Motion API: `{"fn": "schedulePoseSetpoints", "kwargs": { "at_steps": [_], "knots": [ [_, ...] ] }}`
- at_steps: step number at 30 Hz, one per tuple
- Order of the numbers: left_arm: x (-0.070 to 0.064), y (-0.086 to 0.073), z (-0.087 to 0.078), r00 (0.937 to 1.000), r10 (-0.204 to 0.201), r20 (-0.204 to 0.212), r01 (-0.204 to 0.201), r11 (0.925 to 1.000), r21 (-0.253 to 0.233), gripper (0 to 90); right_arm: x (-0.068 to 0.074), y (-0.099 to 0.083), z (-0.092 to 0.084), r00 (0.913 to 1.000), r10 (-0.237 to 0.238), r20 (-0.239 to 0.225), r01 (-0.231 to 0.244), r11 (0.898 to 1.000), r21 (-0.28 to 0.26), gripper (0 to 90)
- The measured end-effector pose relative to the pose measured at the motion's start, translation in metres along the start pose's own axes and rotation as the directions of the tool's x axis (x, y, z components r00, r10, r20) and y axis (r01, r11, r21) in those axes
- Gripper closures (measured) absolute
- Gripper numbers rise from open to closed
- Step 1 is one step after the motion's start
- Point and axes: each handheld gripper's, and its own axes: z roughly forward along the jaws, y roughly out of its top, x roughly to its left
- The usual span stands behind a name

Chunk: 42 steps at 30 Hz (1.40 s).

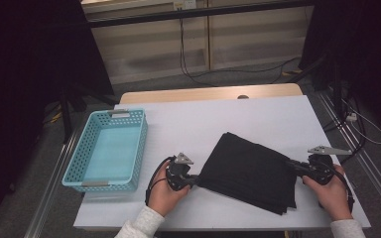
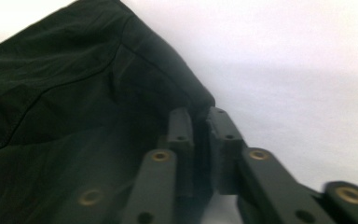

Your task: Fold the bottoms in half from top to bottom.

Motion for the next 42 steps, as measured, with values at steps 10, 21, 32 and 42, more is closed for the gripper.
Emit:
{"fn": "schedulePoseSetpoints", "kwargs": {
  "at_steps": [10,21,32,42],
  "knots": [
    [0.025,0.011,-0.011,0.999,-0.036,-0.027,0.035,0.9987,-0.036,86.8,0.007,0.008,-0.014,0.9997,0.012,0.022,-0.01,0.997,-0.074,36.7],
    [0.057,0.026,-0.019,0.9942,-0.074,-0.079,0.074,0.9973,0.002,86.8,0.031,0.004,-0.006,0.9997,0.022,0.011,-0.021,0.997,-0.076,30.1],
    [0.082,0.034,-0.019,0.9869,-0.125,-0.102,0.127,0.9918,0.015,86.3,0.074,-0.007,0.017,0.9988,-0.048,-0.012,0.048,0.999,0.021,29.8],
    [0.079,0.036,-0.028,0.9781,-0.18,-0.104,0.178,0.9835,-0.031,44.8,0.087,-0.018,0.017,0.9941,-0.107,0.014,0.107,0.994,0.029,38.7]
  ]
}}
